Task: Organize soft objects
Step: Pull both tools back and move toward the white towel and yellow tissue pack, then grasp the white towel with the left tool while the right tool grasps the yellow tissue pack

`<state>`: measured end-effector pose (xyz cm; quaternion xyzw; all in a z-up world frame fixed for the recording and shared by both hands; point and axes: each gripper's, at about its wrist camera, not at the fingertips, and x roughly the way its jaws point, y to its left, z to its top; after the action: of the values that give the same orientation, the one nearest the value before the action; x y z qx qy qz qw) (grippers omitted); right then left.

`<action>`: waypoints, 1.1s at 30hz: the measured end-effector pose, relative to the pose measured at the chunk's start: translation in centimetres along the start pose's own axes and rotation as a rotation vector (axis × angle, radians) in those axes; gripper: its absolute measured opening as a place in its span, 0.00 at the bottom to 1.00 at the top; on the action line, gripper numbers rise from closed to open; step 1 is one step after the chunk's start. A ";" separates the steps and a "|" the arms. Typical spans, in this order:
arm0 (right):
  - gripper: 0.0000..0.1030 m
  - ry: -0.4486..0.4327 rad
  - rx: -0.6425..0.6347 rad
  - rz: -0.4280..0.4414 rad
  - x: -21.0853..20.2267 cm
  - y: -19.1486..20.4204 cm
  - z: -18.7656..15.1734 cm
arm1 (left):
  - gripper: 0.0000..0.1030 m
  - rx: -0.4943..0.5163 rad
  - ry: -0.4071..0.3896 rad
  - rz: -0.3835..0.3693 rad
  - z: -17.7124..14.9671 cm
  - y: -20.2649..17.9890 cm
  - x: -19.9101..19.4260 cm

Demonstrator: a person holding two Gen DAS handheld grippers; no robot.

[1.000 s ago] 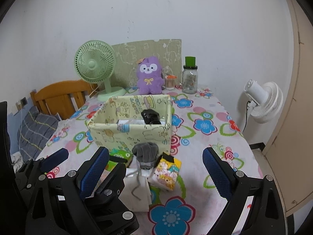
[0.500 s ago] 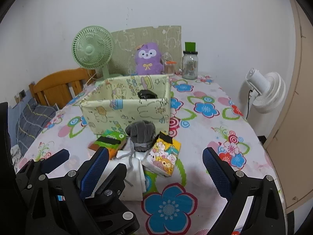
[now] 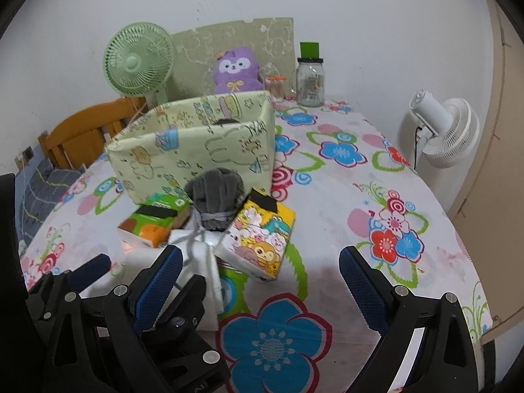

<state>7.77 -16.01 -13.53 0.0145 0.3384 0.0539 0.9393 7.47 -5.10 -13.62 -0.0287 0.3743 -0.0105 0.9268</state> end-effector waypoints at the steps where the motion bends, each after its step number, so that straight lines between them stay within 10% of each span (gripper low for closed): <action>1: 0.95 0.006 0.002 -0.001 0.2 -0.1 0.0 | 1.00 0.002 -0.001 0.005 0.0 -0.1 0.1; 33: 0.83 0.102 0.012 0.042 5.1 -0.4 0.8 | 0.82 0.040 0.015 0.050 0.3 -0.8 1.9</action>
<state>12.21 -15.82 -16.12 0.0246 0.3856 0.0722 0.9195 9.09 -6.00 -14.66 -0.0005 0.3816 0.0051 0.9243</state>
